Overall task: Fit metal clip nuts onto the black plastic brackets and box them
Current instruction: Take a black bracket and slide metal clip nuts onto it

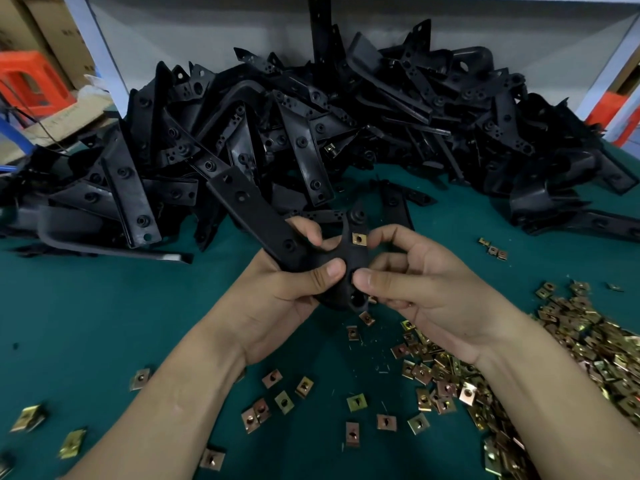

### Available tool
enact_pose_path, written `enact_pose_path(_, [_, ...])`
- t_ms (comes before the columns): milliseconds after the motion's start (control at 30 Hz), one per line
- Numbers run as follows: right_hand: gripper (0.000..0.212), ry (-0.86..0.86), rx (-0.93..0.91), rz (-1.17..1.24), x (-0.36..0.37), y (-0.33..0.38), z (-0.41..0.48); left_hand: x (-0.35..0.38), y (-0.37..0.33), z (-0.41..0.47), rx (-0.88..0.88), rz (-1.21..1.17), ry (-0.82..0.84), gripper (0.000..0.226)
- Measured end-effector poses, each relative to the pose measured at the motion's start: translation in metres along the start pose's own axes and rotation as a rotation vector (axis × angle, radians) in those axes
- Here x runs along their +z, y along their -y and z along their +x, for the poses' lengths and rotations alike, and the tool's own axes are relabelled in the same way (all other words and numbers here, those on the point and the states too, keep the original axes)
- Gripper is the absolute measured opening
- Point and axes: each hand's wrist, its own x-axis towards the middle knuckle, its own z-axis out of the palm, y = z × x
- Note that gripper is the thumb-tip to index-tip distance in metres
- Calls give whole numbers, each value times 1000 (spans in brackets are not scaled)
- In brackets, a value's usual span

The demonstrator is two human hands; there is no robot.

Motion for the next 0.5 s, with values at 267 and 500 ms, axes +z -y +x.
enact_pose_path(267, [48,-52,6,-68,0,0,3,2,-3,0,3,-60,-81,26])
enact_pose_path(500, [45,-340,84,340,-7,10,14,4,-11,0,7,-177,-192,22])
